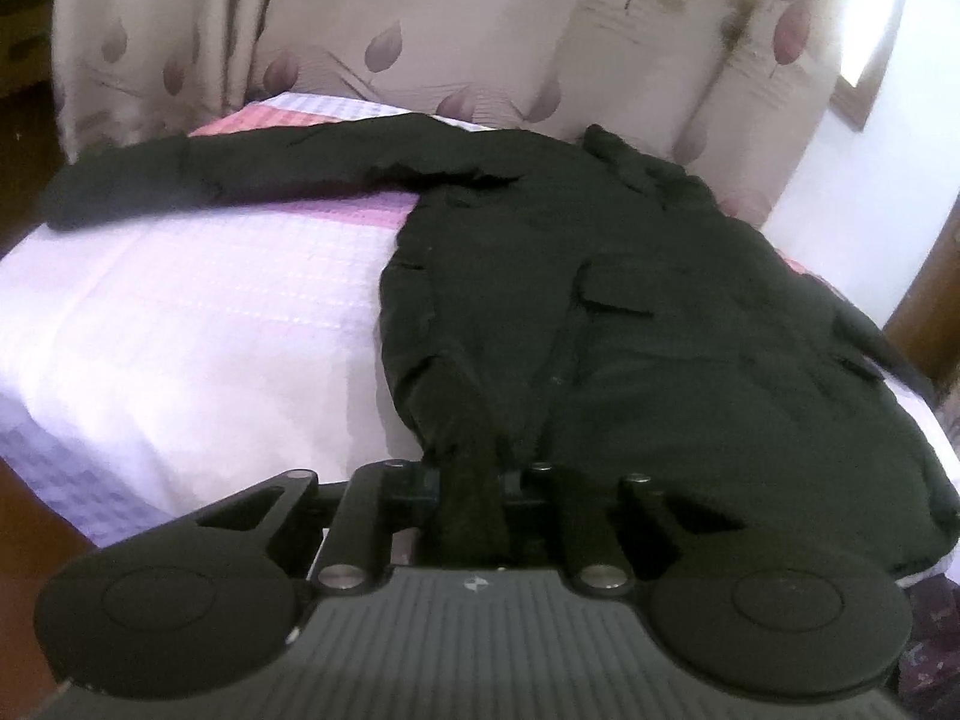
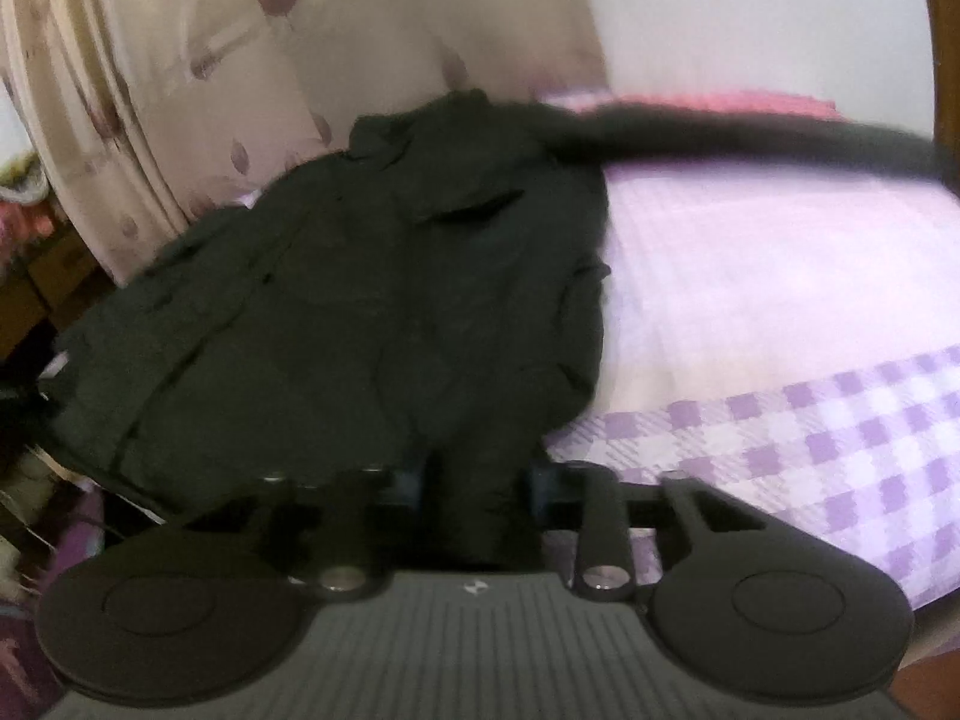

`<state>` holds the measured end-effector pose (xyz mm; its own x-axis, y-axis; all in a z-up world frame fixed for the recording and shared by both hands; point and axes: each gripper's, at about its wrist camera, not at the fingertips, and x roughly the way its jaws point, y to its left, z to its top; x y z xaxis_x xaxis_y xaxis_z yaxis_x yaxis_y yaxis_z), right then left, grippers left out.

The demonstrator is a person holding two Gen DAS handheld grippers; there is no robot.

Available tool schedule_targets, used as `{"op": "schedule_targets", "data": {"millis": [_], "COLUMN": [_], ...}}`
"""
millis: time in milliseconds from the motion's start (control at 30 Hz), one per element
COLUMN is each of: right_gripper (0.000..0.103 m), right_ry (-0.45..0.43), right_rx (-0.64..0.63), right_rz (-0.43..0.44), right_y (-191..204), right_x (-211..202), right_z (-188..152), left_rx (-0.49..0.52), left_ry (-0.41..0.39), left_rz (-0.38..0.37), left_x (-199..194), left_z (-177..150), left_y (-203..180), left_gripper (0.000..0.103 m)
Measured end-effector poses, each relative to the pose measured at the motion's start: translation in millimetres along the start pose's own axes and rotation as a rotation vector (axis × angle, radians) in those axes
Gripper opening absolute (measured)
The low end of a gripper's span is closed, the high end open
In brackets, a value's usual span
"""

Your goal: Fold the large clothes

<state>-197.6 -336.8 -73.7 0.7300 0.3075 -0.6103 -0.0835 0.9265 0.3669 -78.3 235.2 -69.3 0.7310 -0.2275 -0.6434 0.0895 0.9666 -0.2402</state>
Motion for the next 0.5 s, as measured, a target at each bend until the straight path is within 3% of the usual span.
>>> {"op": "schedule_targets", "data": {"millis": [133, 300, 433, 500], "right_gripper": [0.013, 0.011, 0.011, 0.011], "right_ry": [-0.018, -0.065, -0.103, -0.106], "right_rx": [0.067, 0.181, 0.237, 0.21], "right_rz": [0.047, 0.138, 0.208, 0.196], "right_y": [-5.8, -18.6, -20.0, -16.4], "right_x": [-2.2, -20.1, -28.7, -27.4], "right_z": [3.1, 13.7, 28.8, 35.2], "left_rx": [-0.055, -0.133, -0.111, -0.069], "left_ry": [-0.031, -0.088, -0.119, -0.112], "left_rz": [-0.055, -0.109, -0.109, -0.092], "left_x": [-13.5, -32.0, -38.2, -35.7], "left_z": [5.3, 18.3, 28.4, 27.9], "left_y": [-3.1, -4.6, -14.0, -19.4], "left_gripper": [0.013, 0.013, 0.013, 0.013]}}
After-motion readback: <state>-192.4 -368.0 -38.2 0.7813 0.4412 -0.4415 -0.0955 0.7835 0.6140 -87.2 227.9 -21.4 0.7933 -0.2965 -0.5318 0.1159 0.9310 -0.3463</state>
